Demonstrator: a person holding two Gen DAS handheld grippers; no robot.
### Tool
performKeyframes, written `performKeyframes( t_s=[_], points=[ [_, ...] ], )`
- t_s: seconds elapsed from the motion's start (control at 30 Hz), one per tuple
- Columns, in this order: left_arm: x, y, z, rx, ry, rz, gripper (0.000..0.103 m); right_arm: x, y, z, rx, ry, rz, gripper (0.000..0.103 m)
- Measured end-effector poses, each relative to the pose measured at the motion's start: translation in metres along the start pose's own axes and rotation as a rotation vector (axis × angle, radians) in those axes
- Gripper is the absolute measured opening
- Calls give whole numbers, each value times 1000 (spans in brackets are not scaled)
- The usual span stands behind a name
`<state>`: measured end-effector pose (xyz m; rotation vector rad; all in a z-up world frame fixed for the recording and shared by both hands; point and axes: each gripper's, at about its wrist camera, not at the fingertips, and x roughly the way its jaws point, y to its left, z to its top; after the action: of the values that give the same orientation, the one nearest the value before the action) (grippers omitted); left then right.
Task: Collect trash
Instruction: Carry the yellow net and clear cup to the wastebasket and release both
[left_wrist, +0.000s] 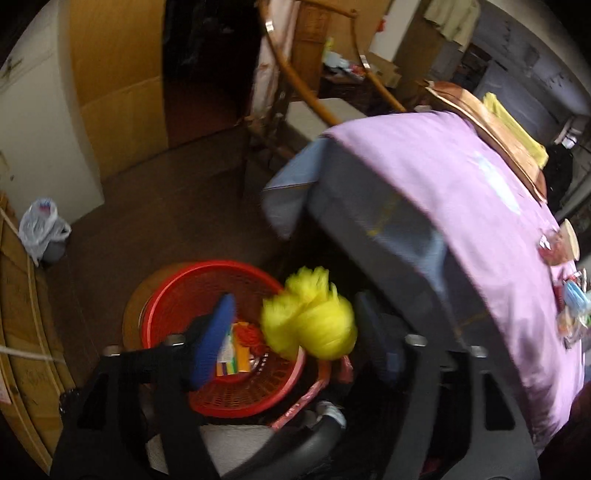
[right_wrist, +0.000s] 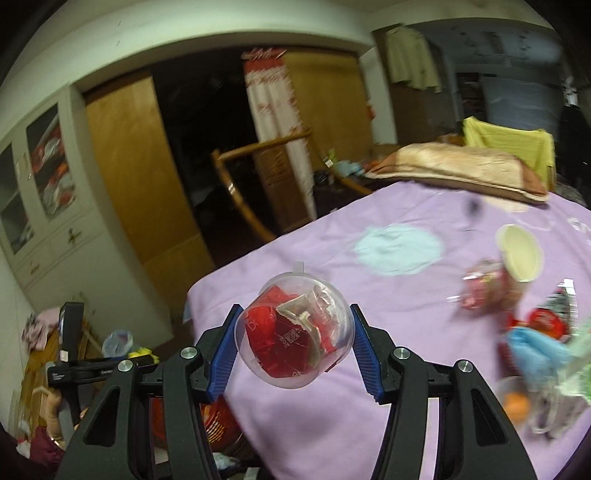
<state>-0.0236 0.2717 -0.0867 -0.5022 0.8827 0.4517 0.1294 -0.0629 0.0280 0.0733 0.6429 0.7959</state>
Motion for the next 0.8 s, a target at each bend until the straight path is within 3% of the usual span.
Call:
performKeyframes(
  t_s=[0.17, 0.33, 0.6, 0.8],
  points=[
    [-3, 38, 5, -68, -49, 78, 90, 33, 47, -1, -65, 92, 35, 57],
    [-13, 65, 7, -128, -117, 221, 93, 57, 89, -7, -126, 165, 74, 57],
    [-16, 110, 14, -248, -154, 236, 94, 101, 163, -24, -236, 304, 175, 57],
    [-17, 129, 14, -279, -173, 311, 94, 127, 212, -29, -301, 375, 266, 57]
  ],
)
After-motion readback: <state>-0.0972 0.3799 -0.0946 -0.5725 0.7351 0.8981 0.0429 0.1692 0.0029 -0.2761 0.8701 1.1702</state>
